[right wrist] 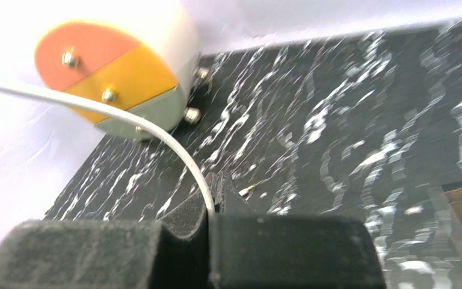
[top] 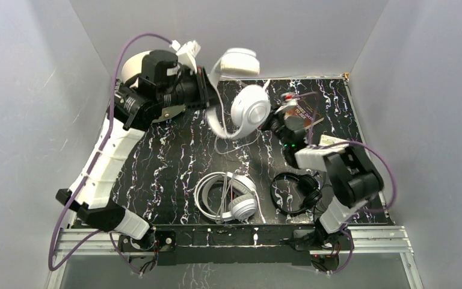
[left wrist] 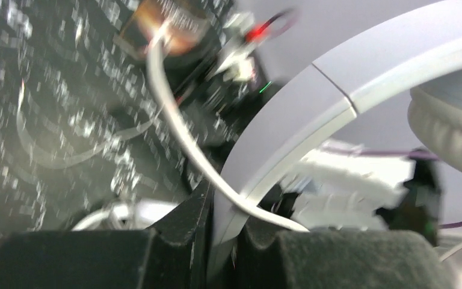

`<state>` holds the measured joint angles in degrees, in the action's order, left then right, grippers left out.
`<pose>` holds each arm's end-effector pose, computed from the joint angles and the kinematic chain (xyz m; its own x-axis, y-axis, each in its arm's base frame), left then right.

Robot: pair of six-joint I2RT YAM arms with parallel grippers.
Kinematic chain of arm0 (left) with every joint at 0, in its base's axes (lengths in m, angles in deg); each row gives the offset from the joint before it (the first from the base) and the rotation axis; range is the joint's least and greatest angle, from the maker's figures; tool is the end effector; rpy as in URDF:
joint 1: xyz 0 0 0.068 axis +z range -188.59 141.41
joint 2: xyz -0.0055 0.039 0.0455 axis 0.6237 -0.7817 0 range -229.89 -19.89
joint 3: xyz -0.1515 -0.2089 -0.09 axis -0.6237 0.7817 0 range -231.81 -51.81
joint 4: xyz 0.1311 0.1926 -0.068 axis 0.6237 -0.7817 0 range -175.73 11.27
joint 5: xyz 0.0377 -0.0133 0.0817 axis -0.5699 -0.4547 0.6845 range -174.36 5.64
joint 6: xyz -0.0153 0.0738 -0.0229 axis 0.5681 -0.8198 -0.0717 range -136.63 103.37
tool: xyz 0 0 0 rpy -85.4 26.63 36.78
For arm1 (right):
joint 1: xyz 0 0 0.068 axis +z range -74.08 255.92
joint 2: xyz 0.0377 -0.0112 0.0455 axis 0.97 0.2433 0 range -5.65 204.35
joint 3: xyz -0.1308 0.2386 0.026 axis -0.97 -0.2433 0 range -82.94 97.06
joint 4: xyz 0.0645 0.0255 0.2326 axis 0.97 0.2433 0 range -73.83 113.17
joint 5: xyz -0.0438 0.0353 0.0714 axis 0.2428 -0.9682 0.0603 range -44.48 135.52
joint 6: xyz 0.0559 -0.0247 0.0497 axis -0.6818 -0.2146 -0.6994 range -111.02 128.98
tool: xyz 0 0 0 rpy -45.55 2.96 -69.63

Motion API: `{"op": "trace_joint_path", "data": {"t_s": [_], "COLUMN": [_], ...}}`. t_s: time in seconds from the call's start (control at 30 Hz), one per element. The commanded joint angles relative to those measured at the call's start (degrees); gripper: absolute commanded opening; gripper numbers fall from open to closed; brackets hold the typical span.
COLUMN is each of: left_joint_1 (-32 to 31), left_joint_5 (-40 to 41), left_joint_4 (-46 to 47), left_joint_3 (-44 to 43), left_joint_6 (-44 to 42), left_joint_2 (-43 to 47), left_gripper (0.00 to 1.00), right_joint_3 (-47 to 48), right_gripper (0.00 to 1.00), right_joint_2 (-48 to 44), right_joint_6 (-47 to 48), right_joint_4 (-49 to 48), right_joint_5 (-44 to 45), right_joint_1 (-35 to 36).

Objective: Wrap the headphones
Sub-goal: Wrap the headphones cable around the headphones.

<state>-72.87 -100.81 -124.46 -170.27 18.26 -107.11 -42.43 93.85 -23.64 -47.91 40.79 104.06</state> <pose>0.2394 -0.1864 0.5108 -0.6082 -0.2493 -0.7536 0.5107 0.6039 -0.6119 0.3252 0.1801 0.2251 -0.2266 0.4881 -0.8429 -0.4991 0.6849 0.5308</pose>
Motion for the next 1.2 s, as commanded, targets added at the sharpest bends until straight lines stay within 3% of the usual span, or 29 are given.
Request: {"op": "trace_joint_path", "data": {"t_s": [0.0,0.23,0.6,0.73,0.83,1.17], "left_joint_1": [0.1,0.1,0.1,0.1,0.2,0.2], "left_joint_5": [-3.8,-7.1,-2.7,-3.3,0.4,35.0], "left_joint_4": [-5.3,-5.7,-7.6,-3.8,-2.6,2.2], "left_joint_3": [12.3,30.3,36.8,34.0,26.7,2.7], "left_joint_6": [-5.0,-7.9,-9.1,-7.4,-5.7,-5.0], "left_joint_2": [8.6,16.7,20.1,20.6,18.7,3.4], "left_gripper": [0.00,0.00,0.00,0.00,0.00,0.00], "right_joint_3": [4.9,15.5,13.6,14.2,12.6,8.0], "right_gripper": [0.00,0.00,0.00,0.00,0.00,0.00], "right_joint_2": [-11.2,-13.2,-15.3,-13.2,-11.7,-14.1], "right_joint_6": [6.0,10.6,3.7,6.3,9.5,20.3], "right_joint_4": [12.1,24.3,22.8,28.0,32.1,44.5], "right_joint_5": [-5.1,-17.8,-24.9,-26.7,-27.3,-16.5], "right_joint_1": [-11.3,-21.7,-31.7,-31.7,-30.0,-8.2]}}
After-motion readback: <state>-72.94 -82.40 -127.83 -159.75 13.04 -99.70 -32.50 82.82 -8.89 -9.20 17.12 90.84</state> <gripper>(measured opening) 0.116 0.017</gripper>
